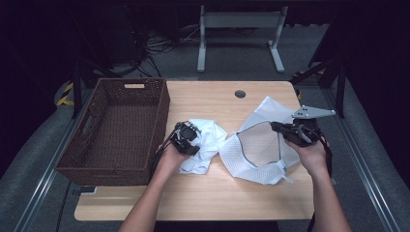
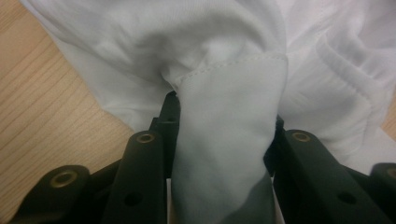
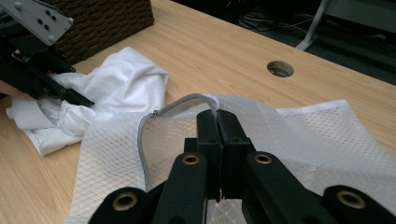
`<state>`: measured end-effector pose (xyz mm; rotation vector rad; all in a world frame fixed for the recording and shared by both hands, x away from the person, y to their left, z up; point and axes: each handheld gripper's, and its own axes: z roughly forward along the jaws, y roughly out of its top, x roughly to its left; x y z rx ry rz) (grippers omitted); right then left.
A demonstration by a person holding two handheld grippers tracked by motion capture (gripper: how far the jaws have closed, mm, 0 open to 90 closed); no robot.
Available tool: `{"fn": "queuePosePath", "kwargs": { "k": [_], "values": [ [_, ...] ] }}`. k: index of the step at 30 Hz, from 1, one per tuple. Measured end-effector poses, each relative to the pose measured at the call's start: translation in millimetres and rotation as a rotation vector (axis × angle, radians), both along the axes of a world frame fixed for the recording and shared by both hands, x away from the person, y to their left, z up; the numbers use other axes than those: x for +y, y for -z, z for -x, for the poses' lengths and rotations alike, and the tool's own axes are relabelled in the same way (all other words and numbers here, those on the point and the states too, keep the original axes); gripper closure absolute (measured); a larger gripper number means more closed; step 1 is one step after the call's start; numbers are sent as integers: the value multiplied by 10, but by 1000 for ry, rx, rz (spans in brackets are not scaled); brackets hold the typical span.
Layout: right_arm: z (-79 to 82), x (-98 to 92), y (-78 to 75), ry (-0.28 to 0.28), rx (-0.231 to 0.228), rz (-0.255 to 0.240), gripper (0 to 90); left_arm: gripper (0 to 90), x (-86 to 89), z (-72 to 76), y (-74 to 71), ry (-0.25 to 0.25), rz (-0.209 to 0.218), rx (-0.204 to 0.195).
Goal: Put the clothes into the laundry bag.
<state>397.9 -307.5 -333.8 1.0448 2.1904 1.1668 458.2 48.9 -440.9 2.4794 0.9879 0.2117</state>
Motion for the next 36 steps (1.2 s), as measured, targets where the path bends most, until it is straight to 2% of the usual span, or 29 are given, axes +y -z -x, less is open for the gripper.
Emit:
{"fn": "queuePosePath", "kwargs": {
  "k": [2, 3, 6, 8, 9, 16, 23, 27, 31, 36],
  "values": [
    [-2, -11, 4, -1, 0, -8, 889, 679, 16, -7, -9, 7, 16, 17],
    [-2, -12, 5, -2, 0, -10, 889, 684, 37, -17, -15, 8, 37, 34],
    [-3, -19, 5, 0, 0, -6, 889, 693, 59, -10, -22, 5, 67, 40],
    [-7, -31, 8, 6, 4, -5, 889, 696, 75, 4, -27, 3, 110, 47],
    [-13, -39, 13, 3, 4, -4, 889, 697, 80, 12, -35, 6, 116, 50],
    [-27, -118, 40, 32, 9, 1, 889, 699, 138, 94, -131, 5, 157, 43],
    [-50, -198, 86, 58, 24, 12, 889, 699, 195, 243, -379, 31, 248, 25],
    [-70, -179, 118, 61, 29, 27, 889, 699, 238, 308, -549, 43, 258, -7],
    [-83, -163, 137, 58, 35, 32, 889, 699, 305, 357, -668, 65, 291, -9],
    [-84, -108, 146, 45, 37, 29, 889, 699, 294, 381, -674, 89, 294, 0]
  ]
}}
